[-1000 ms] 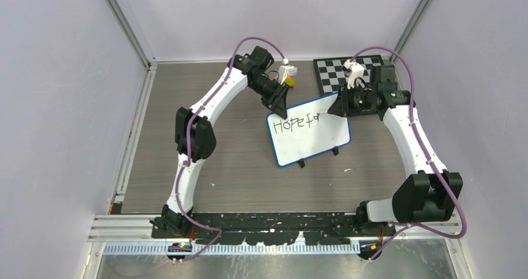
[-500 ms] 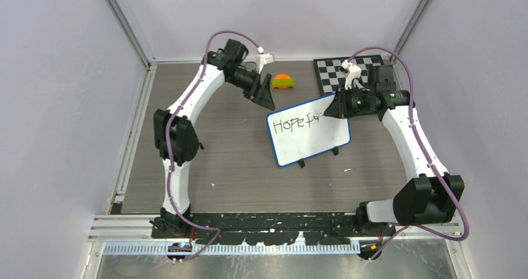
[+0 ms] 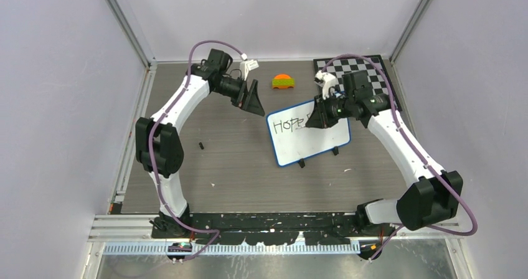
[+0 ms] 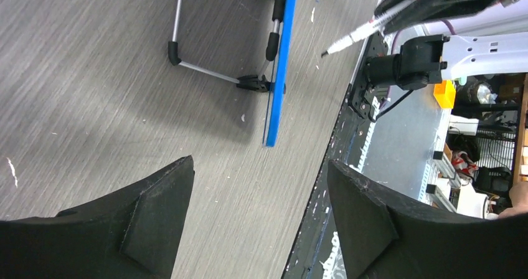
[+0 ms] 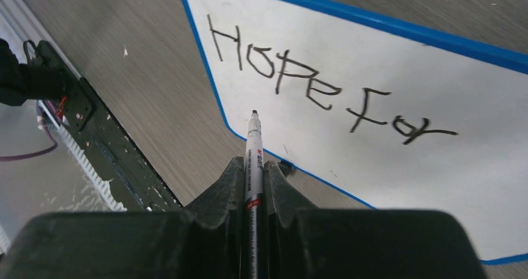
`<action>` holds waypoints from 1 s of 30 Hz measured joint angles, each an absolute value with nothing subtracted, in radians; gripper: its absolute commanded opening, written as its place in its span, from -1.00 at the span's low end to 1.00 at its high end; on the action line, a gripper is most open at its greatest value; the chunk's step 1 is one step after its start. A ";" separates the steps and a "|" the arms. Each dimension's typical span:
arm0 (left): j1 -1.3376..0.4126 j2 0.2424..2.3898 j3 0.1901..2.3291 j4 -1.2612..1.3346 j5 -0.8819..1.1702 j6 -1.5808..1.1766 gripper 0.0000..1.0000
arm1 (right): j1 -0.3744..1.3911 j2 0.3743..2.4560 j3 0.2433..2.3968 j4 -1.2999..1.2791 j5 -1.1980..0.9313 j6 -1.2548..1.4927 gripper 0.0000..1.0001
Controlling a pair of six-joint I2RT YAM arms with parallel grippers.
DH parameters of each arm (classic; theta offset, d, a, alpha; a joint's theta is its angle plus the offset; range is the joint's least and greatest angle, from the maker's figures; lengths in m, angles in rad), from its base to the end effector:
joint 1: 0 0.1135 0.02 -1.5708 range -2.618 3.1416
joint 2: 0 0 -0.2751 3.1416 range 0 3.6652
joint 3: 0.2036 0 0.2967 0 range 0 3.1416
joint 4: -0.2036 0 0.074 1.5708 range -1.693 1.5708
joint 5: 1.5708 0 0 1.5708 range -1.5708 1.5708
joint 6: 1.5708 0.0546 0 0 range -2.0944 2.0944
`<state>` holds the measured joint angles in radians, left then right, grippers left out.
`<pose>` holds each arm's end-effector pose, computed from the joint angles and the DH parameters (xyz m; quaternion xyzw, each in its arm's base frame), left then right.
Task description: Write a sentence on the whiteboard
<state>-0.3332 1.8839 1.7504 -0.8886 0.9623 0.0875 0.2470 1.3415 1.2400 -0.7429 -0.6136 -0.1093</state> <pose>0.4159 -0.1913 0.3062 0.3008 0.8083 -0.4716 0.1838 0.3137 0.1115 0.3229 -0.2635 0.8580 0.3049 0.3185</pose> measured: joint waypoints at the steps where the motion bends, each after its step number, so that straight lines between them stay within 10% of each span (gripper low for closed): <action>1: -0.333 1.881 1.732 -0.879 0.962 0.085 0.57 | 0.263 1.339 1.232 -0.742 -0.611 -0.109 -0.99; 21: -0.452 1.929 1.736 -0.800 0.931 0.077 0.55 | 0.047 1.275 1.203 -0.776 -0.600 -0.183 -0.99; 30: -0.512 2.013 1.838 -0.806 0.931 0.078 0.19 | -0.102 1.303 1.253 -0.798 -0.641 -0.260 -0.99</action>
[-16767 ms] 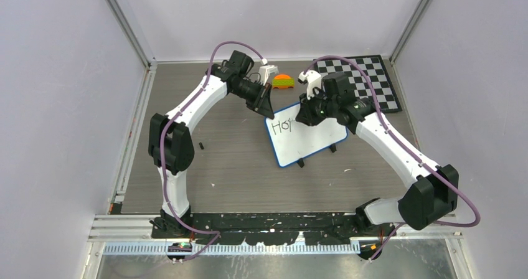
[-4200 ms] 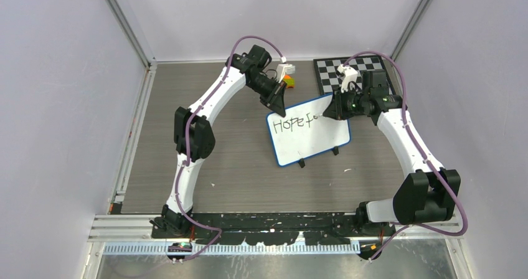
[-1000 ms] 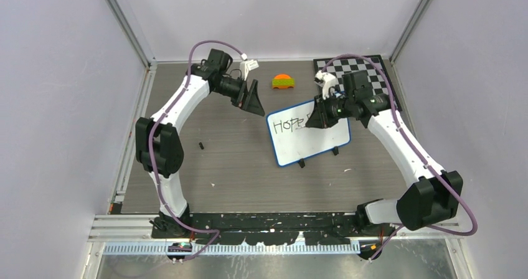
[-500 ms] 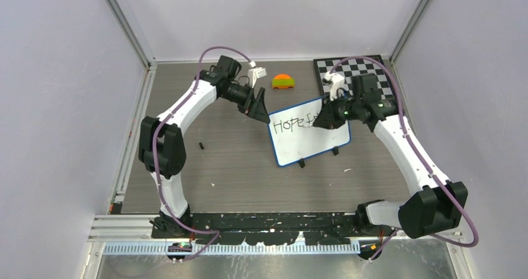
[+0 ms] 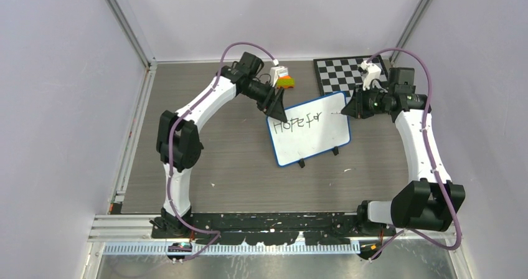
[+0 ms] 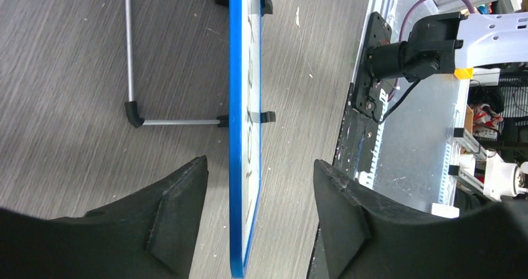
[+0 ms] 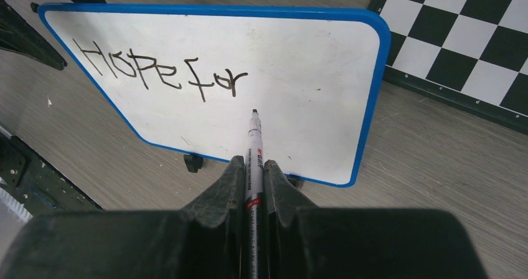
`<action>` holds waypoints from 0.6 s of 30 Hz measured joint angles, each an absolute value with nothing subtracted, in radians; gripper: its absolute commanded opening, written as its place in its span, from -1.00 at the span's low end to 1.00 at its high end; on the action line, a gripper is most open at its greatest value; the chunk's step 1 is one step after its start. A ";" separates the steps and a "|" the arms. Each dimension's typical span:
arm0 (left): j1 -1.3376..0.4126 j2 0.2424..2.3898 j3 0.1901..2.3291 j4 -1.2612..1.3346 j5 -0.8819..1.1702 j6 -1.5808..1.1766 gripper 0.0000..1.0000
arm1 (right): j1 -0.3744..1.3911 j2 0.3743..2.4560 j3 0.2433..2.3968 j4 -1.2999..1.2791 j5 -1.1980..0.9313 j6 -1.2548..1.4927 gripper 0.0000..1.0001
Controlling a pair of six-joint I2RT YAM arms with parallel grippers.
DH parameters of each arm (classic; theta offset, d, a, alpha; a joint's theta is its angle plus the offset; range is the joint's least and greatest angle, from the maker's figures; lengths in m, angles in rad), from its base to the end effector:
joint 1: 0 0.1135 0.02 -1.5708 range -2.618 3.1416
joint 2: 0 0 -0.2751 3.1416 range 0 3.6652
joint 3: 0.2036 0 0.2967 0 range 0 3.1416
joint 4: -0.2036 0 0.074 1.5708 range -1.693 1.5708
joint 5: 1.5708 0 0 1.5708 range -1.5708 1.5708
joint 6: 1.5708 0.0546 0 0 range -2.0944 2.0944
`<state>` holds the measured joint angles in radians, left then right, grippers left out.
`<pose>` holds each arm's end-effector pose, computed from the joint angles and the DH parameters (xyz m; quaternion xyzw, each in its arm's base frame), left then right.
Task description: Write a sentence on the whiteboard
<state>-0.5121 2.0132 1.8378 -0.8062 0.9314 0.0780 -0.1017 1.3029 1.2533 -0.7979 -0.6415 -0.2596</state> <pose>0.4088 -0.2801 0.2819 0.3734 0.7801 -0.4755 0.1608 0.3200 0.0002 0.3360 -0.1812 0.8761 0.2298 0.3833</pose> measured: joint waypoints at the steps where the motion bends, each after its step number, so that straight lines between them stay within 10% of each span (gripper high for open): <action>1: -0.520 2.024 1.853 -0.811 0.932 0.078 0.12 | -0.107 1.307 1.253 -0.798 -0.643 -0.265 -0.99; 18: -0.569 2.172 2.031 -0.945 0.916 0.141 -0.98 | -0.112 1.347 1.249 -0.794 -0.697 -0.303 -0.99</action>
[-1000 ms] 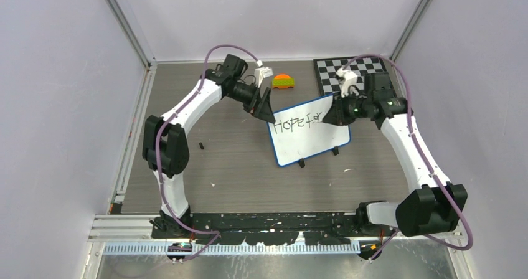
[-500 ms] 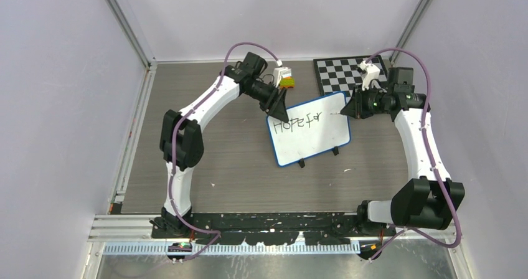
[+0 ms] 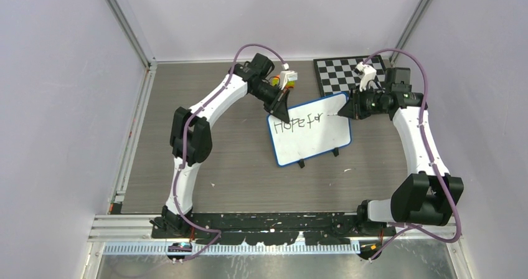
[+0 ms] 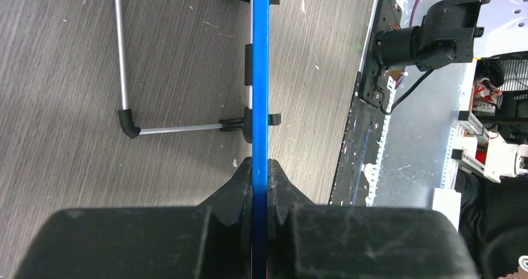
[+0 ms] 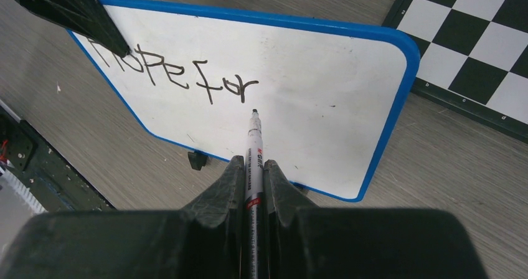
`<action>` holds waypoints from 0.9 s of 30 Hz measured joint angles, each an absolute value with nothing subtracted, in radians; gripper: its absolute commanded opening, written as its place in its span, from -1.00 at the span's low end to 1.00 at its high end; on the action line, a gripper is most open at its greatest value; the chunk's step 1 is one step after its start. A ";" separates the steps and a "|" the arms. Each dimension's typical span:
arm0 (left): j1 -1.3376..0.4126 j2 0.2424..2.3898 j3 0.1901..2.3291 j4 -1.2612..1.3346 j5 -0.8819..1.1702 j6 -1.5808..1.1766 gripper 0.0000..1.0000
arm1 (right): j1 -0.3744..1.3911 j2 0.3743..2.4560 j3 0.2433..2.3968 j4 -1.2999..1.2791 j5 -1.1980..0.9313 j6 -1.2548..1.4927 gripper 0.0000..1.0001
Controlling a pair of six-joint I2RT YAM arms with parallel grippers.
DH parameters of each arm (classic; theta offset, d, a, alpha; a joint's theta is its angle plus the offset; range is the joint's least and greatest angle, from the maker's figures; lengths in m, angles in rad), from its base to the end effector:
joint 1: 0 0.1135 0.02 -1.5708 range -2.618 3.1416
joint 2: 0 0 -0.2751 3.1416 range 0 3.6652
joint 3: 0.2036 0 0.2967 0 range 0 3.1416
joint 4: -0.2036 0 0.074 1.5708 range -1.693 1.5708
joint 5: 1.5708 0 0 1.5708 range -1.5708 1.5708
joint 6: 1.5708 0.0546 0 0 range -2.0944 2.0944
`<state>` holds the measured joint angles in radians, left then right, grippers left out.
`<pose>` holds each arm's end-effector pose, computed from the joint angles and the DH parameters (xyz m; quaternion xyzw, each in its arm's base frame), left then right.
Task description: Write a sentence on the whiteboard
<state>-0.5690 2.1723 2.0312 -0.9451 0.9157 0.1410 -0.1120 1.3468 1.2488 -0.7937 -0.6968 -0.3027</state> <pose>0.4162 -0.3176 0.2639 0.4021 0.7796 -0.4650 0.1192 0.3286 -0.0017 0.3228 -0.1976 0.8714 0.2506 0.3726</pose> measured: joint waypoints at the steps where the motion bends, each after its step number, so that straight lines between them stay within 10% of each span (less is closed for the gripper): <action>1: -0.569 2.178 2.039 -0.950 0.916 0.144 -1.00 | -0.112 1.349 1.246 -0.794 -0.699 -0.306 -0.99; 27: -0.570 2.217 2.107 -1.015 0.916 0.184 -1.00 | -0.069 1.406 1.224 -0.710 -0.702 -0.278 -0.99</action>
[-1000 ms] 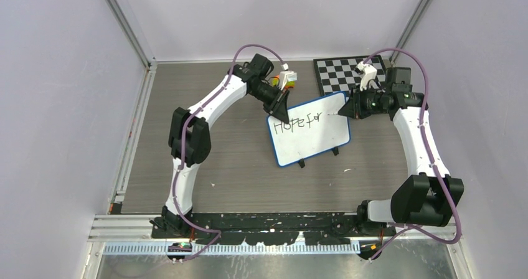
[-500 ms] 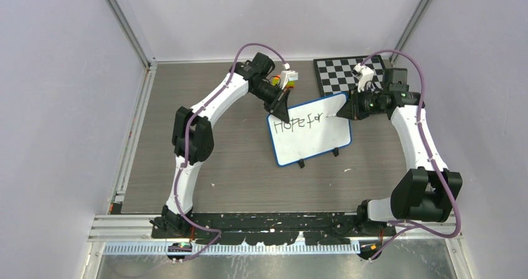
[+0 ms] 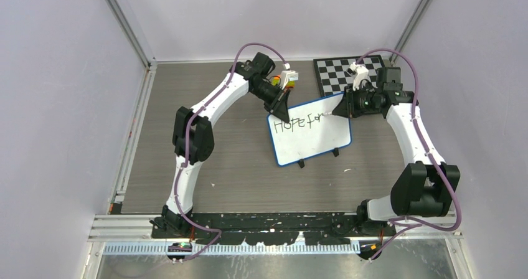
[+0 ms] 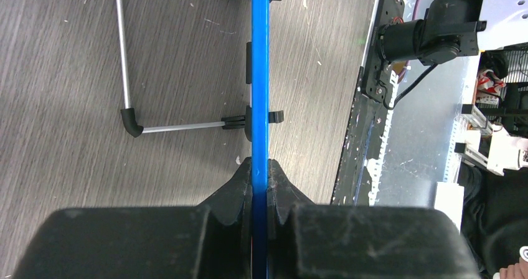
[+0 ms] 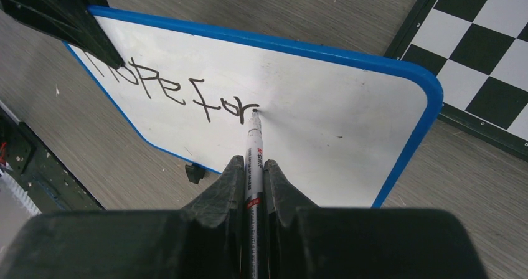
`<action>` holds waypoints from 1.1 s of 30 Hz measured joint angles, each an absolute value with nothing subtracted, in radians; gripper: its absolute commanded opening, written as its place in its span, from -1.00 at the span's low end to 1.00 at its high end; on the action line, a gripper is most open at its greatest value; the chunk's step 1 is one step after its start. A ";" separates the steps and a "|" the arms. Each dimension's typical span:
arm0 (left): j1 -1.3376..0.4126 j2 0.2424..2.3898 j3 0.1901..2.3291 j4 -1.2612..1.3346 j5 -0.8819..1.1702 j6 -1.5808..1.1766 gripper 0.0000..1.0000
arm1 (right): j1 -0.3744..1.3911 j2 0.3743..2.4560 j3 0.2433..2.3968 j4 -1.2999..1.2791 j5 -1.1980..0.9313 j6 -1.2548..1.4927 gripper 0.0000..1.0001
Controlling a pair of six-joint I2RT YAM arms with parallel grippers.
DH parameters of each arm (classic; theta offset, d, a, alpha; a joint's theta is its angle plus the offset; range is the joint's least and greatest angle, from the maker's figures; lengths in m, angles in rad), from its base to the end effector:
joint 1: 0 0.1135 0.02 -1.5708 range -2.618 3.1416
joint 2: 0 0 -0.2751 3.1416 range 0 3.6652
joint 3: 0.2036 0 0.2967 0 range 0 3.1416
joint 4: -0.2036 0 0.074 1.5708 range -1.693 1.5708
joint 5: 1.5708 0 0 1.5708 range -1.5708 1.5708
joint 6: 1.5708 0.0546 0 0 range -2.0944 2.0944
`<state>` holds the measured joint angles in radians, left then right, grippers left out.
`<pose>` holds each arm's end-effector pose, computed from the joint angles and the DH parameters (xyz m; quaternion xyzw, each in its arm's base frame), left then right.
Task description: Write a sentence on the whiteboard
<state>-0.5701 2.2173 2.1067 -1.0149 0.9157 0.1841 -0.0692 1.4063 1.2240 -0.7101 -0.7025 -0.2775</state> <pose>0.4206 -0.3211 0.2638 0.4129 0.7774 -0.4611 0.1117 0.3458 0.0114 0.3011 -0.2059 0.8687 0.2657 0.3637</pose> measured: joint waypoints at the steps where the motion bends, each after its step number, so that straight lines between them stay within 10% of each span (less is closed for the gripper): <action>1: -0.570 2.217 2.107 -1.015 0.916 0.184 -1.00 | -0.069 1.411 1.224 -0.705 -0.699 -0.276 -0.99; 33: -0.571 2.218 2.107 -1.015 0.913 0.184 -1.00 | -0.113 1.414 1.237 -0.691 -0.722 -0.250 -1.00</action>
<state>-0.5709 2.2181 2.1075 -1.0149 0.9131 0.1841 -0.1127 1.4139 1.2366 -0.6914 -0.7223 -0.2504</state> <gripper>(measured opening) 0.072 0.173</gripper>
